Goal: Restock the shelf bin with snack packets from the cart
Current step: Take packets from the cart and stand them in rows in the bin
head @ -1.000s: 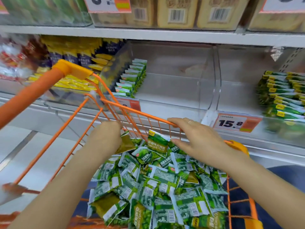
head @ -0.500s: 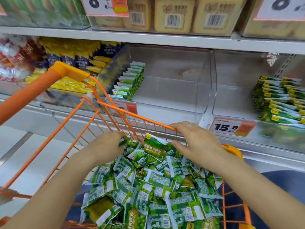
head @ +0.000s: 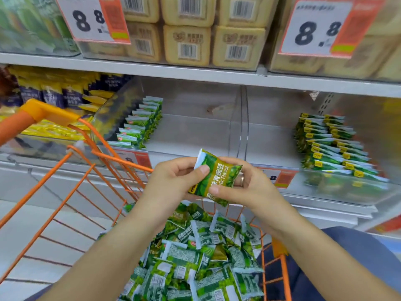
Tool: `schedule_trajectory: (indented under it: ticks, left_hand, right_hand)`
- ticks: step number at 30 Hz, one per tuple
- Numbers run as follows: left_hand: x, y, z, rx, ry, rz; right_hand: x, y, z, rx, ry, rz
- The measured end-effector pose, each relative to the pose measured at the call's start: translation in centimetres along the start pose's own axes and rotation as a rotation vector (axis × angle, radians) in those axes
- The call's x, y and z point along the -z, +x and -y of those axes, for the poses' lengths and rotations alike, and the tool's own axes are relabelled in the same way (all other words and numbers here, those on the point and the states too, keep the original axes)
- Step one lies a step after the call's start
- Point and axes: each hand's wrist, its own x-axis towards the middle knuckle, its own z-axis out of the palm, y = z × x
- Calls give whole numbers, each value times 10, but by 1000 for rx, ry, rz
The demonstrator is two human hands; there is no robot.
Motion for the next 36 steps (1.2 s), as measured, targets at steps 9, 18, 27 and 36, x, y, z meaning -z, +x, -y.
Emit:
schedule_trajectory:
  ticks: [9, 18, 27, 36]
  left_hand:
    - [-48, 18, -20, -352, 885, -138]
    - [-104, 75, -11, -607, 1121, -26]
    - [-97, 96, 45, -636, 1298, -106]
    - [-97, 97, 50, -677, 1262, -136]
  right_hand:
    - [53, -13, 7, 85, -260, -182]
    - [156, -15, 53, 208, -940, -456]
    - [235, -3, 32, -74, -955, -355]
    - [261, 8, 26, -289, -1384, -33]
